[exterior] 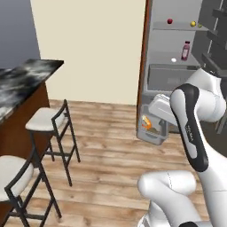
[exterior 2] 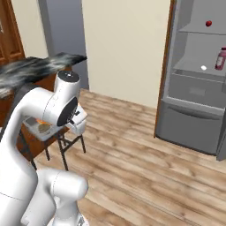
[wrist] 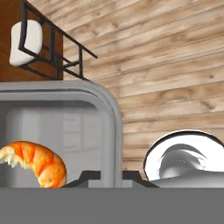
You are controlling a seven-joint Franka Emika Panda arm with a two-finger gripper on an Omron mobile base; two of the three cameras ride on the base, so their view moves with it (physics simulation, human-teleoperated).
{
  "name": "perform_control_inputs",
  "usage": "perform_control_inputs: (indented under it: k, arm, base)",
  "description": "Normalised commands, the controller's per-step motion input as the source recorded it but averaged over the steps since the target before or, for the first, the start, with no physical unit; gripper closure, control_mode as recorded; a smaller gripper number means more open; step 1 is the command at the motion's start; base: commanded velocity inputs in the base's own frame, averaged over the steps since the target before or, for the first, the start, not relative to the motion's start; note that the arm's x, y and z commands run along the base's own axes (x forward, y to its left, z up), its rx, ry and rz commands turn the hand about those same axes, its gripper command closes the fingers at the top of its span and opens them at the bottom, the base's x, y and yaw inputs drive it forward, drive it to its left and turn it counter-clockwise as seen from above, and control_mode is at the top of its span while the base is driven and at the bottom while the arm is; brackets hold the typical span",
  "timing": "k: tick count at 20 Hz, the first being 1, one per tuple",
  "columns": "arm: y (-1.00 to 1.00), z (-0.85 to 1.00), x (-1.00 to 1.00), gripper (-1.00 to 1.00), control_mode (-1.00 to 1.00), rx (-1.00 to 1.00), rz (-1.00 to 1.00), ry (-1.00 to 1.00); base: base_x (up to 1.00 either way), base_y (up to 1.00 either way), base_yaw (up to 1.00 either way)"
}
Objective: Place the tupperware on the second highest shelf of the fridge. Make space for the tupperware among the existing items by rearranging them on the shelves if needed. Close the fridge door when finished.
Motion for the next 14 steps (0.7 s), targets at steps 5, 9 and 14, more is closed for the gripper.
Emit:
perform_control_inputs:
  k: [5, 9, 14]
  arm:
    - [0.0, 0.0, 0.0, 1.0, 1.0, 0.0, 0.0, 0.0]
    - [0.0, 0.0, 0.0, 1.0, 1.0, 0.0, 0.0, 0.0]
    - [0.0, 0.0, 0.0, 1.0, 1.0, 0.0, 0.0, 0.0]
  base:
    - [0.62, -0.6, -0.45]
    - [0.62, -0.66, -0.41]
    - [0.53, -0.53, -0.37]
